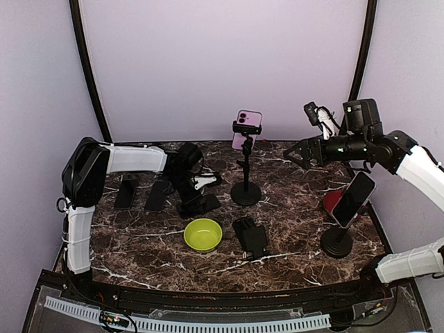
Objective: Remove the phone from the phone stand
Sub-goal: Adjust the phone at the center of the board.
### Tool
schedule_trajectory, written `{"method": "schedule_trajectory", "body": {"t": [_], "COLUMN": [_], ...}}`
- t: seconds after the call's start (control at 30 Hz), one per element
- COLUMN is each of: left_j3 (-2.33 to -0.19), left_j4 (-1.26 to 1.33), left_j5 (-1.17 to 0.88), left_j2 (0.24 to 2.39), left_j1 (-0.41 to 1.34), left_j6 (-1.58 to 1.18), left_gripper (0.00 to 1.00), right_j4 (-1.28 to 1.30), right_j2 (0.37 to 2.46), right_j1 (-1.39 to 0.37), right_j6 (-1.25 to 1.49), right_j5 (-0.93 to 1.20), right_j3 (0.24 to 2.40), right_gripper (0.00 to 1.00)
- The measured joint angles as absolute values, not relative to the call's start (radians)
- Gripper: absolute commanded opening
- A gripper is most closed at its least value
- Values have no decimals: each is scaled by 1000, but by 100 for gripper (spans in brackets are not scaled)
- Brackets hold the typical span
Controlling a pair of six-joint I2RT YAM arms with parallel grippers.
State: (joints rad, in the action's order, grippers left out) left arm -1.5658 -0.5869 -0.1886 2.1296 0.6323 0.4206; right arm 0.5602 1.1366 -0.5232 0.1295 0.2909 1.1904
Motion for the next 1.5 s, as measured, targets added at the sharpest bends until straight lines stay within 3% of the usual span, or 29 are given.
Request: {"method": "schedule_trajectory", "body": {"t": [0.57, 0.77, 0.93, 1.2, 1.5], "left_j3": [-1660, -1674, -1588, -1397, -1189], "left_j4": [-715, -703, -540, -310, -223], "left_j5": [-241, -220, -168, 115, 147], "left_j2": [2130, 2135, 2070, 1789, 1564], "left_j1": [620, 591, 591, 646, 641], "left_j6": [954, 1008, 891, 604, 226], "left_gripper": [87, 99, 99, 99, 98], "right_j4": [557, 557, 557, 546, 545], "right_j2": [1130, 1129, 1127, 1118, 1098], "right_j1": [-523, -523, -523, -523, -523], "right_j6": [120, 116, 112, 109, 98], "right_j5": [291, 291, 292, 300, 310], "right_j3": [1187, 1187, 1187, 1170, 1170], "right_gripper": [99, 99, 99, 99, 99]}}
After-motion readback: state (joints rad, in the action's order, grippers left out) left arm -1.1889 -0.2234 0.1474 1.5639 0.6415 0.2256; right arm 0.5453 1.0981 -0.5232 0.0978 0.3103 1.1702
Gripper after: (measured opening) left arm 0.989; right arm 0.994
